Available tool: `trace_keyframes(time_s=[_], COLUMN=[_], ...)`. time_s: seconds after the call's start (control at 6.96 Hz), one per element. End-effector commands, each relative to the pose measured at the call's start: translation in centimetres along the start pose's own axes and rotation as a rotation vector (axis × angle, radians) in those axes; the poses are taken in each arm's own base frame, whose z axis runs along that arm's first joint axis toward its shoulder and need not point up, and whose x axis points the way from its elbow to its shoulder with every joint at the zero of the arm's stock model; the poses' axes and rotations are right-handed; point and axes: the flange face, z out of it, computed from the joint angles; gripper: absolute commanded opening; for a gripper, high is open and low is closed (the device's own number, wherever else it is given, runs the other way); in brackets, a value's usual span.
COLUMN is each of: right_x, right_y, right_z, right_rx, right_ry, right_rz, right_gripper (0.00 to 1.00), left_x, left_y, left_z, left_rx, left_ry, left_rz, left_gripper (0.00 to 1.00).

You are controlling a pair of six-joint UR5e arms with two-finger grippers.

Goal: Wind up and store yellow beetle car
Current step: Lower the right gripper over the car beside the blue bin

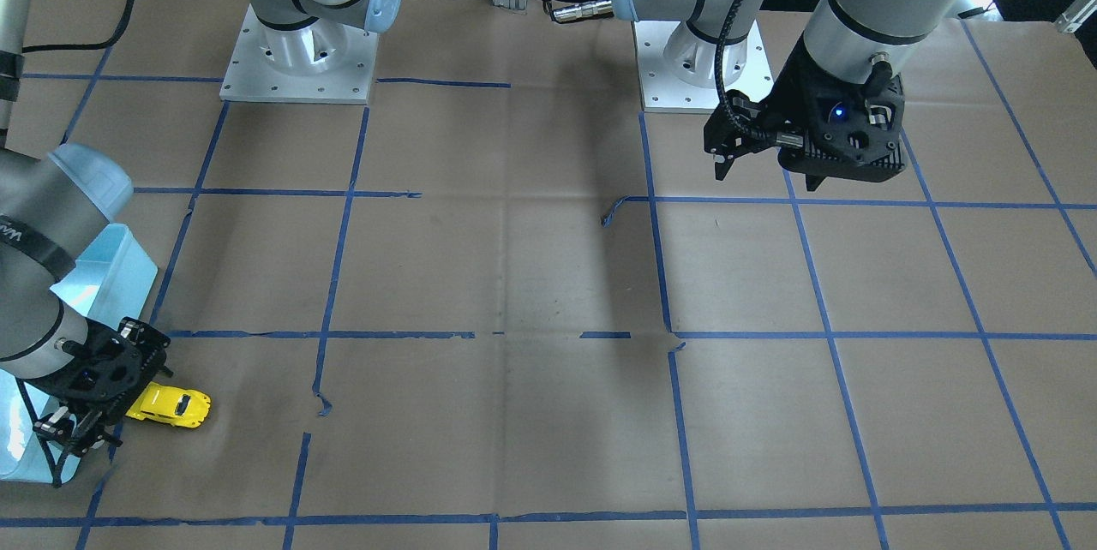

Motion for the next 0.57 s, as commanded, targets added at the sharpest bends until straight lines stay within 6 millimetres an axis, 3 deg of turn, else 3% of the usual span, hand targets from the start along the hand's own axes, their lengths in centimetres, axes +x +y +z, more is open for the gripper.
trace_keyframes(time_s=[0.0, 0.14, 0.43], right_x=[-0.3, -0.4, 0.0], right_y=[0.1, 0.1, 0.2], right_z=[1.8, 2.9, 1.6], right_rx=[0.002, 0.010, -0.006], right_ry=[-0.027, -0.046, -0.025], right_rz=[-0.002, -0.005, 0.008], right_gripper=[1.00, 0.99, 0.42], left_x=[0.0, 0.0, 0.0], left_y=[-0.1, -0.2, 0.0], left_z=[0.0, 0.2, 0.0], left_rx=[0.000, -0.003, -0.001], left_ry=[-0.001, 0.001, -0.002], left_rz=[0.000, 0.000, 0.002], left_gripper=[1.00, 1.00, 1.00])
